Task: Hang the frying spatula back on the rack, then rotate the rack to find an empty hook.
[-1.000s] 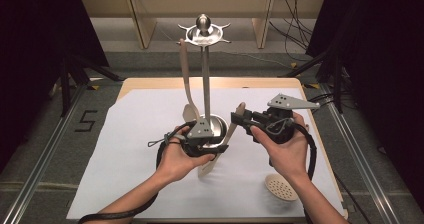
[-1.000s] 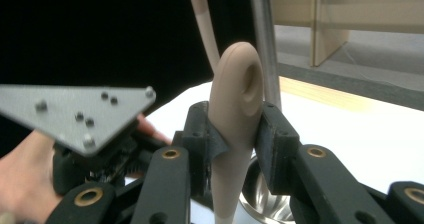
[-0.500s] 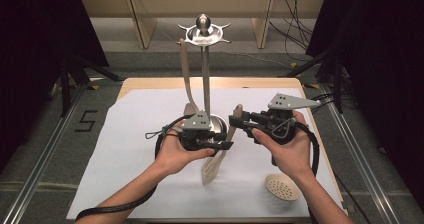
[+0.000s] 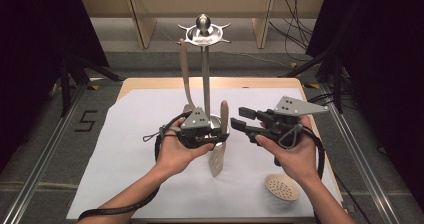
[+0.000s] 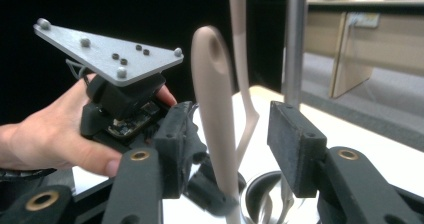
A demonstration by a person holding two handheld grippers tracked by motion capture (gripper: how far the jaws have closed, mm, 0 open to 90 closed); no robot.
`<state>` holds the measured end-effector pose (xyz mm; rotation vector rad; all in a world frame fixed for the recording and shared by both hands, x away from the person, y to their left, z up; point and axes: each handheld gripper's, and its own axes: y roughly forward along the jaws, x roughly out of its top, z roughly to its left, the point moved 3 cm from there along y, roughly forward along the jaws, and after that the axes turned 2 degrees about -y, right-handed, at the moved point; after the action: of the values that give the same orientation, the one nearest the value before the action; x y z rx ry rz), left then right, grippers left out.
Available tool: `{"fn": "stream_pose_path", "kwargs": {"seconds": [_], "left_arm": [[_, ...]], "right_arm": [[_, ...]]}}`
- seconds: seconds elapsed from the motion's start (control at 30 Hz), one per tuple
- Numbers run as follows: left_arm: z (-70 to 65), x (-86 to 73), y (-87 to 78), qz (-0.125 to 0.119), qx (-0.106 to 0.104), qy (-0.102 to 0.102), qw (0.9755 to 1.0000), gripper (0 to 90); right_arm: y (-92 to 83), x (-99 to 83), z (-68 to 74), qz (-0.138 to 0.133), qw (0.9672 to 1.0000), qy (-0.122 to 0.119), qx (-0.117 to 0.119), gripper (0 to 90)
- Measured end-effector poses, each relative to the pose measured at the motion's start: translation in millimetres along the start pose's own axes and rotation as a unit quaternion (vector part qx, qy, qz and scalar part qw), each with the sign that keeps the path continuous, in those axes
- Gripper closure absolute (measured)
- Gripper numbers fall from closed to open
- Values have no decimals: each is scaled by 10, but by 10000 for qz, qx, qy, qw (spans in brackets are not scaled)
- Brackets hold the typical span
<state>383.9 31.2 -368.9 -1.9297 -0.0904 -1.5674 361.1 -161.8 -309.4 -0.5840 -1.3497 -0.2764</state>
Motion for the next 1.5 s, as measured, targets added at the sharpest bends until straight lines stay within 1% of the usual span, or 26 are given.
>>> {"fn": "stream_pose_path", "kwargs": {"seconds": [0.07, 0.17, 0.23, 0.27, 0.43, 0.47, 0.6, 0.63, 0.67, 0.7, 0.73, 0.77, 0.83, 0.87, 0.93, 0.97, 1.03, 1.07, 1.1, 1.13, 1.17, 1.27, 1.3, 1.33, 1.43, 1.5], "left_arm": [[1, 12, -19, -49, 71, -21, 10000, 756], [-5, 41, -60, -89, 179, -35, 9998, 756], [-5, 64, -87, -129, 248, -52, 9996, 756], [-8, 71, -96, -161, 266, -74, 9995, 756], [-1, 113, -169, -309, 304, -40, 9991, 756], [4, 119, -180, -343, 316, -52, 9989, 756], [32, 141, -209, -447, 351, -93, 9983, 756], [38, 148, -212, -452, 352, -97, 9983, 756], [41, 155, -212, -472, 355, -107, 9982, 756], [44, 164, -209, -487, 355, -97, 9981, 755], [46, 170, -205, -482, 348, -93, 9982, 755], [48, 175, -199, -472, 347, -110, 9982, 755], [49, 188, -195, -472, 358, -110, 9982, 755], [48, 193, -198, -491, 379, -125, 9980, 755], [50, 199, -217, -509, 424, -147, 9977, 755], [55, 205, -225, -551, 429, -162, 9974, 755], [63, 212, -245, -546, 477, -213, 9971, 755], [69, 218, -254, -548, 497, -251, 9969, 755], [77, 229, -266, -560, 536, -286, 9966, 755], [83, 237, -273, -565, 556, -292, 9964, 755], [86, 251, -282, -585, 584, -339, 9960, 755], [68, 284, -286, -645, 679, -491, 9944, 755], [71, 298, -282, -648, 655, -394, 9950, 754], [62, 306, -274, -657, 663, -421, 9947, 754], [47, 323, -251, -657, 666, -471, 9945, 755], [42, 336, -237, -653, 664, -453, 9946, 755]], "right_arm": [[-101, -9, -30, -119, 9998, -30, -130, 532], [-216, -65, -88, -163, 9992, 121, -356, 535], [-302, -148, -209, -156, 9984, 106, -534, 538], [-350, -209, -261, -100, 9974, 282, -662, 539], [-468, -437, -471, -33, 9928, 601, -1033, 544], [-481, -470, -505, -25, 9924, 531, -1107, 544], [-490, -635, -595, 139, 9898, 737, -1210, 546], [-489, -667, -591, 230, 9882, 924, -1196, 547], [-476, -694, -628, 225, 9893, 815, -1186, 549], [-469, -712, -634, 256, 9889, 881, -1170, 550], [-464, -715, -613, 282, 9876, 988, -1191, 551], [-457, -716, -630, 294, 9890, 870, -1163, 552], [-445, -708, -612, 307, 9886, 957, -1120, 554], [-437, -700, -622, 278, 9896, 829, -1141, 555], [-418, -687, -570, 302, 9901, 864, -1067, 555], [-406, -682, -553, 342, 9909, 720, -1083, 559], [-355, -665, -464, 374, 9917, 727, -994, 570], [-324, -658, -445, 380, 9933, 513, -963, 575], [-295, -646, -381, 437, 9926, 617, -955, 581], [-246, -632, -352, 477, 9941, 405, -887, 590], [-218, -626, -310, 517, 9936, 464, -893, 595], [-89, -591, -224, 516, 9950, 229, -827, 625], [-45, -584, -198, 504, 9952, 137, -827, 631], [-8, -580, -157, 566, 9943, 228, -870, 638], [117, -553, -45, 621, 9945, 211, -818, 651], [181, -538, -12, 615, 9944, 21, -854, 652]]}}
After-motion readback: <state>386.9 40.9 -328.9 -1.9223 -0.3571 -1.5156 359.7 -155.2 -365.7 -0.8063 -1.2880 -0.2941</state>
